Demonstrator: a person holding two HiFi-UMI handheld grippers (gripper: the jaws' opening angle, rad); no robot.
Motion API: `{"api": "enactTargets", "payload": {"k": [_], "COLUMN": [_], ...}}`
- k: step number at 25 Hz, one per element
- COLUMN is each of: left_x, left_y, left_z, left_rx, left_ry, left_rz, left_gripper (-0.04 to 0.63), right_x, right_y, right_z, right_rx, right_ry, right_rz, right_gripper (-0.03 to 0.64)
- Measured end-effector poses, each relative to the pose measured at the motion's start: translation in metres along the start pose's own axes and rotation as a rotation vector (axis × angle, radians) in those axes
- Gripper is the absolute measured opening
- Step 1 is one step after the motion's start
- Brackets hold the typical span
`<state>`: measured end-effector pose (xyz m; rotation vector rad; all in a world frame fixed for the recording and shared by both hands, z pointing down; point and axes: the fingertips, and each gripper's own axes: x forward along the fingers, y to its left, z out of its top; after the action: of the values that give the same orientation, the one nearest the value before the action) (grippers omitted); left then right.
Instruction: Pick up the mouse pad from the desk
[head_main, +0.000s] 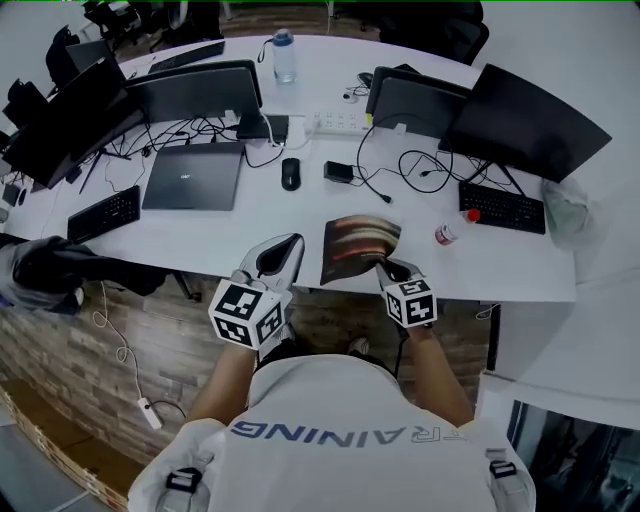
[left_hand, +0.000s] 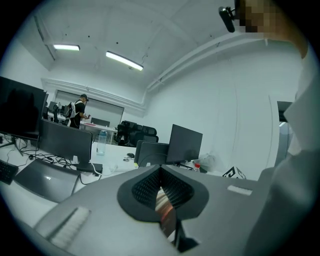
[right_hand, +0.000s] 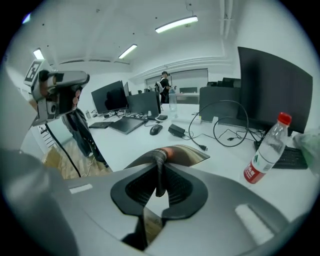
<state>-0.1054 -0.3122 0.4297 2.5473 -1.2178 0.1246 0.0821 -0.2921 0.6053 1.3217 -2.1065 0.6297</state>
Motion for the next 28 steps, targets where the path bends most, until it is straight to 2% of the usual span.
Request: {"api": "enactTargets", "payload": {"k": [11, 20, 23, 28], "left_x": [0.009, 0.009, 0.007, 0.004], "left_y": [0.003, 0.005, 0.006, 0.003], "left_z": [0.032, 0.048, 0.050, 0.052], "left_rx": [0.021, 0.035, 0.027, 0.026], "left_ry": [-0.052, -0.090, -0.098, -0.105], "left_rz": [-0.013, -0.010, -0.004, -0.004], "left_gripper": [0.000, 0.000, 0.000, 0.000], "right_x": [-0.065, -0.150, -0.155, -0.145], "right_y": [-0.016, -0.015, -0.015, -0.013], "right_z": [0.107, 0.193, 0.198, 0.187], "right_rx": [0.056, 0.005, 0.011, -0.001], "right_ry": [-0.306, -0.588, -0.599, -0.556], "right_rz": [-0.034, -0.060, -0.036, -0.028], "right_gripper": [0.055, 0.055, 0.057, 0.054]}}
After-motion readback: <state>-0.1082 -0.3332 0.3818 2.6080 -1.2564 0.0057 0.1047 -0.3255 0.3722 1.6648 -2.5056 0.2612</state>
